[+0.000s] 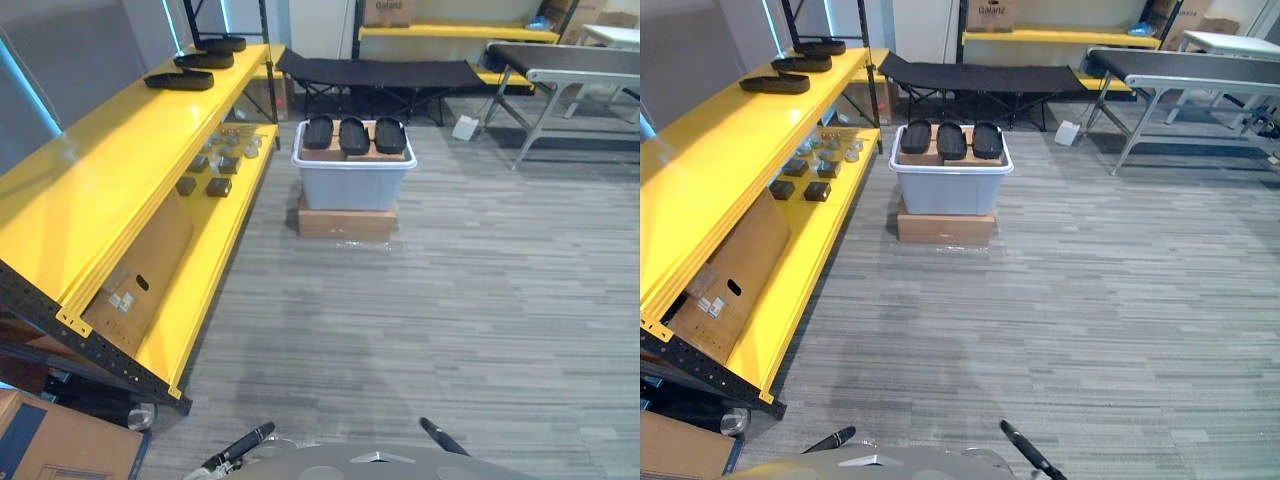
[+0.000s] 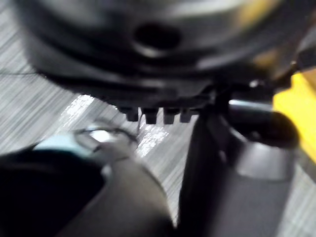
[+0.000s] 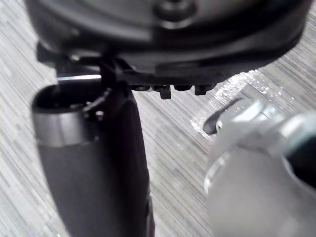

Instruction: Walk over and take three plastic housings, then place them on the shelf

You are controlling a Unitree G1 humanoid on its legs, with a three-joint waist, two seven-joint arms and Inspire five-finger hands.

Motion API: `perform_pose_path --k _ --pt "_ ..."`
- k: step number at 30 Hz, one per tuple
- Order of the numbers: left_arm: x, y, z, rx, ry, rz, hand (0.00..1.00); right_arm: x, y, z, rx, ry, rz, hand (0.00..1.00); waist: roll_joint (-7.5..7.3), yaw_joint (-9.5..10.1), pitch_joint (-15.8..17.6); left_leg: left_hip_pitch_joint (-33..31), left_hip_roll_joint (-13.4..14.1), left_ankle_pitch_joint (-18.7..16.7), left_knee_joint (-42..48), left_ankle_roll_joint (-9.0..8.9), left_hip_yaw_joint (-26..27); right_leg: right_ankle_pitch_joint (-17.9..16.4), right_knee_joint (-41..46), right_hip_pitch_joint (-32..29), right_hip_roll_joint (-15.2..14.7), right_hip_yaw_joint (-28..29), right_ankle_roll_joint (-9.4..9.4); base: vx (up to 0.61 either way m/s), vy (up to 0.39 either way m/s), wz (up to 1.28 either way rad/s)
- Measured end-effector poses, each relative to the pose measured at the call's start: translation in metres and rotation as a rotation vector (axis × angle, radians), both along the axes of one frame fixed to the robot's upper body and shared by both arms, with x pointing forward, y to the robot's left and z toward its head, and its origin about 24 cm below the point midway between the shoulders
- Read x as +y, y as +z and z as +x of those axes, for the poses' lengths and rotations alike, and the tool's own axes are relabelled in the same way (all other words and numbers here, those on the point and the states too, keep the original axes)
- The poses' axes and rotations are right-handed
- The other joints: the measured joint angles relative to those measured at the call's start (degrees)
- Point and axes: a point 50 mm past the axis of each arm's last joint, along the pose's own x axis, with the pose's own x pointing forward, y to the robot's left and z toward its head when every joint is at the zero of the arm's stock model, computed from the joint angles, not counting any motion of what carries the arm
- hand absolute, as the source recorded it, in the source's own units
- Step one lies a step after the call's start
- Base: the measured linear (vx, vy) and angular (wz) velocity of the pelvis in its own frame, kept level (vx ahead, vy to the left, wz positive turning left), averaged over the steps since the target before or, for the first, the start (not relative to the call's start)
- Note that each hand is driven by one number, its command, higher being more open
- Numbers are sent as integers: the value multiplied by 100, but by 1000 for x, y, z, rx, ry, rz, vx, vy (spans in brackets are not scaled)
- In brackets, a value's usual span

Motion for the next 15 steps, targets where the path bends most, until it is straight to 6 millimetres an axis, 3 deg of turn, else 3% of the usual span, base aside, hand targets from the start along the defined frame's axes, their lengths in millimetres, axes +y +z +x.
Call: perform_pose_path --k 4,9,15 --pt "-4 -2 -5 23 11 -3 100 -2 -1 -2 -2 -16 -23 100 10 16 -22 280 -121 412 -664 52 162 135 -335 191 -126 -135 126 80 53 16" --pt "-1 -2 -9 24 10 -18 100 4 0 9 -36 -6 -14 100 -47 11 -29 562 -171 483 -995 59 286 174 -485 307 -133 -78 188 71 54 -13" --pt "1 -2 -10 26 38 -12 100 8 -2 9 -21 -1 -8 100 -115 14 -39 759 -225 556 -1267 48 297 197 -623 433 -148 -91 224 27 21 -1"
